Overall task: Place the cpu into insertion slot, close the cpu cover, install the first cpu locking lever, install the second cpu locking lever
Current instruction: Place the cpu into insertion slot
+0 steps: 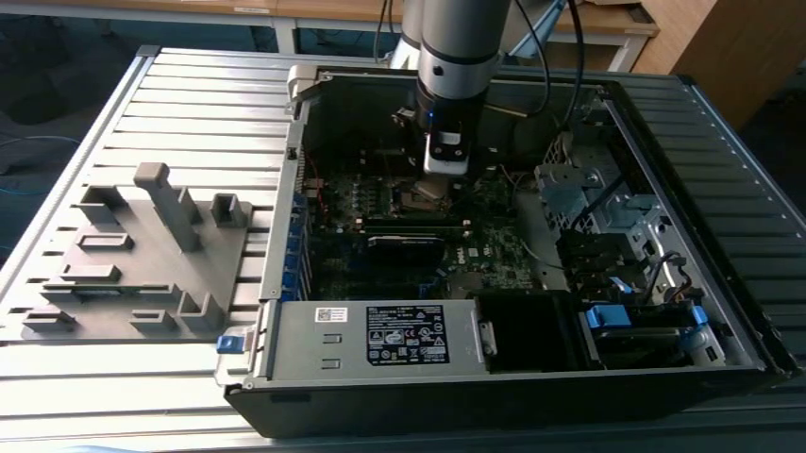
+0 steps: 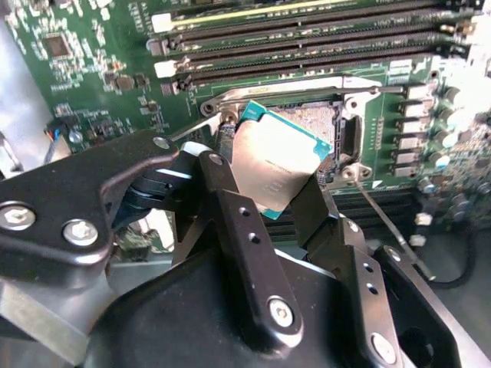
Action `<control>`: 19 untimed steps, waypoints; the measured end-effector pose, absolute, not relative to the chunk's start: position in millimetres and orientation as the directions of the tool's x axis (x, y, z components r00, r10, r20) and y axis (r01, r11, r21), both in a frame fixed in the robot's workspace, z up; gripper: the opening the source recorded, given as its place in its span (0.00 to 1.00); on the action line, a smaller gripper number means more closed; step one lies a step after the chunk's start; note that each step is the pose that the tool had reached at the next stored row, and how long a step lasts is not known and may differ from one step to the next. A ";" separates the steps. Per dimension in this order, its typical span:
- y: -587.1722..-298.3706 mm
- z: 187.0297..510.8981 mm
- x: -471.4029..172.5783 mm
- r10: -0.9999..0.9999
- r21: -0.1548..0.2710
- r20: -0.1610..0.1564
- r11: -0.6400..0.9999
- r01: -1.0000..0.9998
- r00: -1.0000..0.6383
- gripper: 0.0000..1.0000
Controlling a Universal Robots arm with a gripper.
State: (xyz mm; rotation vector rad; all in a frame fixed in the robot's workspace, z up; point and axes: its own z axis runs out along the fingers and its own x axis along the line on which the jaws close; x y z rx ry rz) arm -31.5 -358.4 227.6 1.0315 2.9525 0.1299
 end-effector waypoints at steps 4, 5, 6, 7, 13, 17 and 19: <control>-358.4 226.9 -31.5 0.676 0.082 0.016 0.733 0.675 -0.736 0.54; -358.4 226.8 -31.5 0.690 0.082 0.016 0.720 0.689 -0.724 0.54; -358.4 226.7 -31.5 0.704 0.082 0.016 0.707 0.702 -0.710 0.54; -358.4 226.6 -31.5 0.716 0.082 0.016 0.694 0.715 -0.698 0.54; -358.4 226.1 -31.5 0.788 0.082 0.016 0.612 0.786 -0.615 0.54; -358.4 225.8 -31.5 0.828 0.081 0.015 0.557 0.827 -0.560 0.54; -358.4 225.9 -31.5 0.842 0.081 0.015 0.536 0.840 -0.539 0.54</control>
